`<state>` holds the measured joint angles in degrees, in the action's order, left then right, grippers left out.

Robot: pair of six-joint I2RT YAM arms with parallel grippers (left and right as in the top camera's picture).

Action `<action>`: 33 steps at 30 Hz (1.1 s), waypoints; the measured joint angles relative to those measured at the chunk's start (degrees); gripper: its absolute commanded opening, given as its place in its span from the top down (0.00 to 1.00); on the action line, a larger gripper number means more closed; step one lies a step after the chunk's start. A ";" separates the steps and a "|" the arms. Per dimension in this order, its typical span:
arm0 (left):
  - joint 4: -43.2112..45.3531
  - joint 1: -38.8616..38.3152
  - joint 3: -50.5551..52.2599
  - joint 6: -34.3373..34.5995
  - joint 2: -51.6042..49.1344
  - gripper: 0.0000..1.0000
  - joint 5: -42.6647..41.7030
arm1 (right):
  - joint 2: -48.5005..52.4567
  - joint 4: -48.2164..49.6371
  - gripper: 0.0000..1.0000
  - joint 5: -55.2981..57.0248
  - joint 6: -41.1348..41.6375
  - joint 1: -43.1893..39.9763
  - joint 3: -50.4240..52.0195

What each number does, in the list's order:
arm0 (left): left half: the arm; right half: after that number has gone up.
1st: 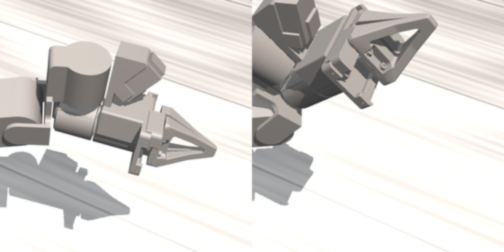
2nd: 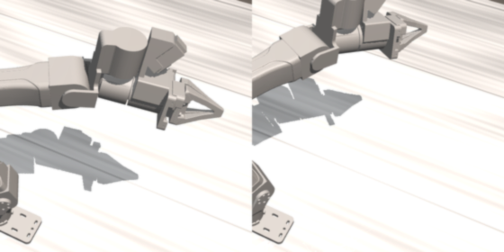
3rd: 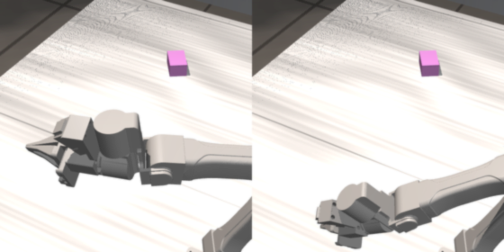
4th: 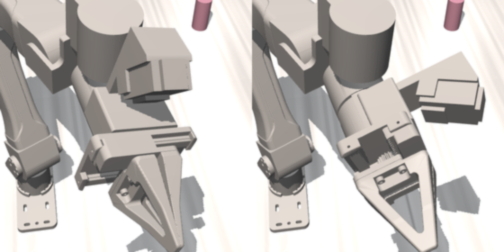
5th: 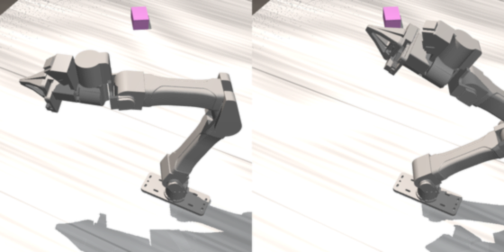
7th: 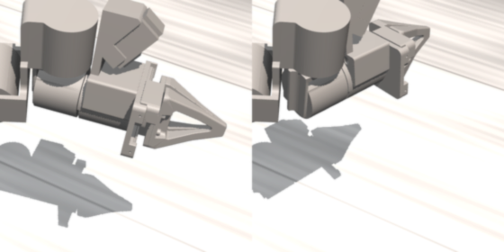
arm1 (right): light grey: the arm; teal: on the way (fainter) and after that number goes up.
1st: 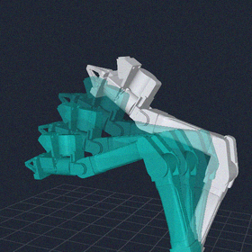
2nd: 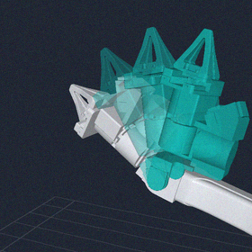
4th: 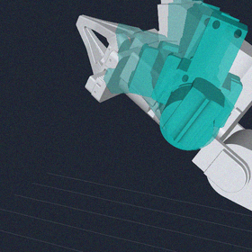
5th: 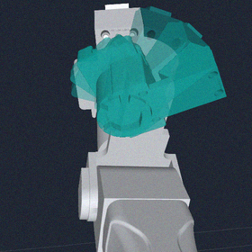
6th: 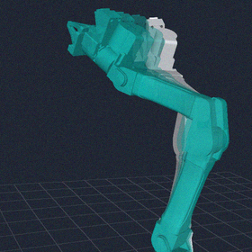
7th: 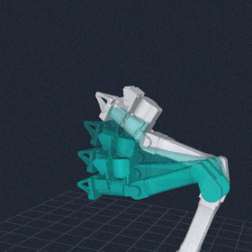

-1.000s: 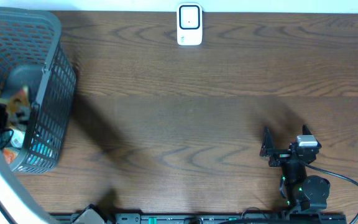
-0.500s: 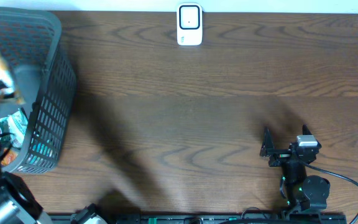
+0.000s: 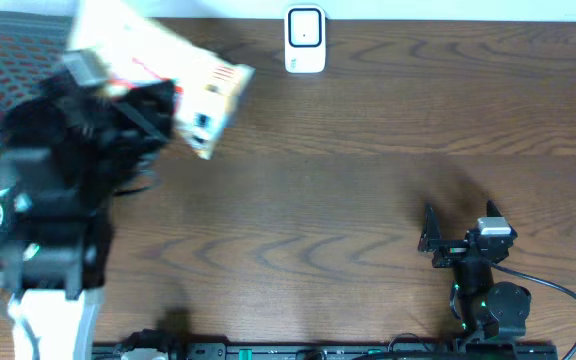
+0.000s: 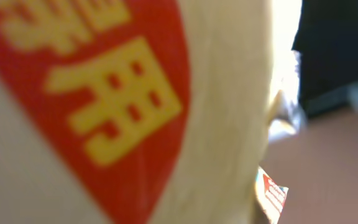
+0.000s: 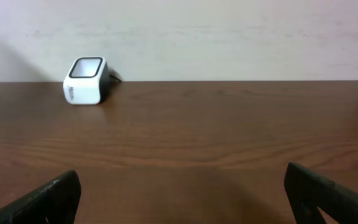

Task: Scan the item barcode
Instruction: 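Carry the wipes pack to the scanner and lower it onto the table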

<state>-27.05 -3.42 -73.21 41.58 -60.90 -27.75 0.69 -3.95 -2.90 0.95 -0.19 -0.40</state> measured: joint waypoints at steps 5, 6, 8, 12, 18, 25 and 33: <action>0.04 -11.45 0.00 -4.26 -11.02 0.92 -0.48 | 0.00 -0.02 0.01 0.00 0.00 0.00 0.00; 0.09 -13.55 0.00 -4.63 -13.68 0.92 -0.48 | 0.00 -0.04 0.01 0.00 0.00 0.00 0.00; 0.31 -16.90 0.00 -5.57 -18.75 0.92 -0.48 | 0.00 -0.04 0.01 0.00 0.00 0.00 0.00; 1.77 -22.82 0.00 -8.87 -29.99 0.92 -0.46 | 0.00 -0.04 0.01 0.00 0.00 0.00 0.00; 6.75 -28.15 0.00 -14.16 -43.25 0.92 -0.50 | 0.00 -0.04 0.01 -0.02 0.00 0.00 0.00; 13.29 -31.34 0.00 -16.33 -49.66 0.60 -0.48 | 0.00 -0.04 0.01 -0.02 0.00 0.00 0.00; 16.63 -32.39 -0.02 -16.55 -49.55 0.37 -0.85 | 0.00 -0.04 0.01 0.00 0.00 0.00 0.00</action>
<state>-10.41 -35.81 -73.23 25.04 -110.45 -28.60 0.69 -3.99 -2.90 0.95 -0.19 -0.40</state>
